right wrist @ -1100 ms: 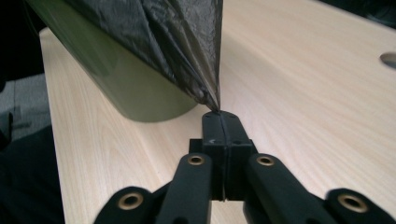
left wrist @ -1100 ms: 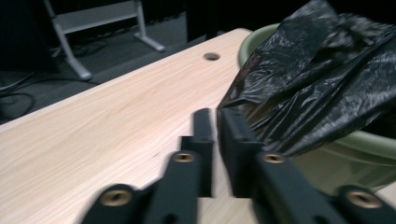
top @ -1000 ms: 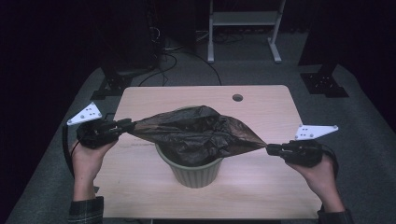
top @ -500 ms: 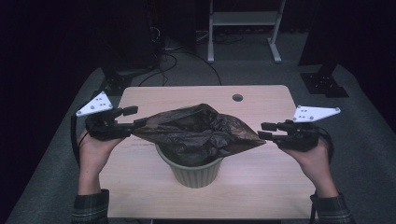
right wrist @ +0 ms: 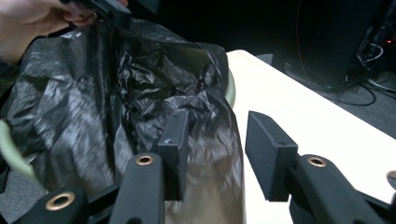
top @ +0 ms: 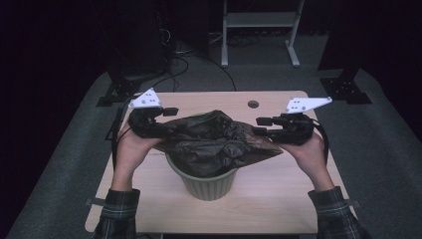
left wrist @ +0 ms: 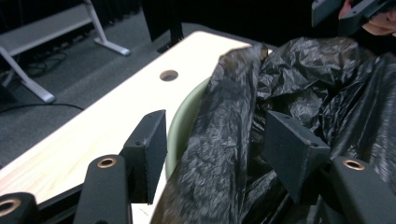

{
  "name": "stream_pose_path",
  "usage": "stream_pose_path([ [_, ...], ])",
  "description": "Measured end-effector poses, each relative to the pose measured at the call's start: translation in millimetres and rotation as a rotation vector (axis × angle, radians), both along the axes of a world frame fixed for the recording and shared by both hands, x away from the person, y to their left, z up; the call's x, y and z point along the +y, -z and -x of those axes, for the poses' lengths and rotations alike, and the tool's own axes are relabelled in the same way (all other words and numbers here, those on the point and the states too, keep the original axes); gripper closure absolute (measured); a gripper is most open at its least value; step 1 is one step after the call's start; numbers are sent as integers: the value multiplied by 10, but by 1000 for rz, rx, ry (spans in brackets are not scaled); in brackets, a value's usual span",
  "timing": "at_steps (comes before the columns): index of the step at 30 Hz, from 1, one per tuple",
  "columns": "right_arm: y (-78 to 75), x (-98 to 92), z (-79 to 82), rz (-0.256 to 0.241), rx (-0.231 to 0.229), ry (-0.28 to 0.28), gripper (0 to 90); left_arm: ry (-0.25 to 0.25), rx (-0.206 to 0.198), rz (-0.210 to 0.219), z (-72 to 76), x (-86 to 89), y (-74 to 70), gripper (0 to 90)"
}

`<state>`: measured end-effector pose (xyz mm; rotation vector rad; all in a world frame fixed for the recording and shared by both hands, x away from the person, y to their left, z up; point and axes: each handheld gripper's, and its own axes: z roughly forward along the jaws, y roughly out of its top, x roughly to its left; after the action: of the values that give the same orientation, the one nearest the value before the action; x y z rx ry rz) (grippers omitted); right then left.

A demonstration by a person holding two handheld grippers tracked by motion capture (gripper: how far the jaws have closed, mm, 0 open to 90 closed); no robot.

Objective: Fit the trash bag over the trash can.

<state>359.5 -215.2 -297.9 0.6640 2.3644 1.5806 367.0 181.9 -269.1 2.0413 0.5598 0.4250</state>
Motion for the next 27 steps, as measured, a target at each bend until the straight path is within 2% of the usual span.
stream_pose_path([
  [3,19,77,-66,17,12,1,553,9,14,-43,-54,-94,58,396],
  [10,78,127,-133,20,55,3,514,13,33,-78,-93,-124,149,389],
  [11,91,135,-142,24,60,2,532,12,35,-80,-102,-122,161,389],
  [12,115,151,-158,31,79,-11,603,7,39,-89,-121,-128,184,390],
  [13,115,151,-158,31,79,-11,603,7,39,-89,-121,-128,184,395],
  [14,124,160,-163,35,87,-17,701,2,44,-94,-128,-134,195,395],
  [16,131,178,-161,46,81,-27,805,6,49,-109,-145,-135,211,497],
  [17,130,187,-155,49,71,-33,861,8,47,-117,-148,-136,217,599],
  [18,126,194,-148,49,59,-33,860,9,45,-124,-157,-133,218,674],
  [19,115,196,-153,39,53,-31,796,3,50,-105,-184,-110,217,830],
  [20,108,198,-161,34,49,-24,715,3,50,-105,-184,-110,217,895],
  [21,108,198,-161,34,49,-24,715,-3,53,-90,-198,-92,214,895],
  [23,52,210,-207,13,31,19,568,-23,48,-57,-226,-39,188,898],
  [25,22,223,-229,2,24,22,540,-27,40,-47,-231,-20,171,897],
  [27,-67,313,-322,-3,16,18,522,-34,25,-11,-233,22,107,897],
])
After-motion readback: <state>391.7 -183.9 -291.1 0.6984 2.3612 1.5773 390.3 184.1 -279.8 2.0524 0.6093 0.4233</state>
